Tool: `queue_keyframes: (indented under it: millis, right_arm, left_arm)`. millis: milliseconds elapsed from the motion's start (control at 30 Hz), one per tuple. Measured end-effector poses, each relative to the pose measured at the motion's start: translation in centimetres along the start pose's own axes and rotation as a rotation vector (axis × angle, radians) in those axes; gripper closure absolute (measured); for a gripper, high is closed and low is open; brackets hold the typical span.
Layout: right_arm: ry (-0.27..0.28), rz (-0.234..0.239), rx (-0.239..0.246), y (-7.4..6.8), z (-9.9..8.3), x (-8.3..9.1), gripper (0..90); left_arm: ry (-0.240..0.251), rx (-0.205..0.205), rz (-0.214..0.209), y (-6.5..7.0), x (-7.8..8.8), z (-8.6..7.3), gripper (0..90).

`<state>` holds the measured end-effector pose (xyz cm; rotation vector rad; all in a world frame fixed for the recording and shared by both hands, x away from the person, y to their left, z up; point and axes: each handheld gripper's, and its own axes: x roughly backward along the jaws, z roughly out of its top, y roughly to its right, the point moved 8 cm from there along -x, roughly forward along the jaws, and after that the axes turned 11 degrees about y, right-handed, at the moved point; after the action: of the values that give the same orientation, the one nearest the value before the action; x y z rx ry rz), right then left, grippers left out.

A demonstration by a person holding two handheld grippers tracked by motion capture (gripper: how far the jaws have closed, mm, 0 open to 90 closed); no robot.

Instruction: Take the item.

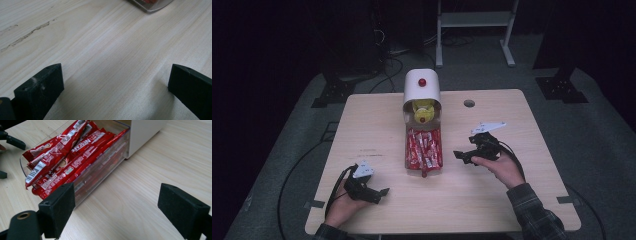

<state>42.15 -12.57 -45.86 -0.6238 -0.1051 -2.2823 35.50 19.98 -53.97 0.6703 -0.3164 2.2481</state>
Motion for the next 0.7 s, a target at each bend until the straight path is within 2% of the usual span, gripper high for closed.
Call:
queue_keyframes:
  millis: [700]
  right_arm:
    - [0.004, 0.059, 0.024, -2.4, 2.1, -2.7, 13.7]
  left_arm:
    - [0.003, -0.002, 0.001, 0.0, 0.0, 0.0, 0.0]
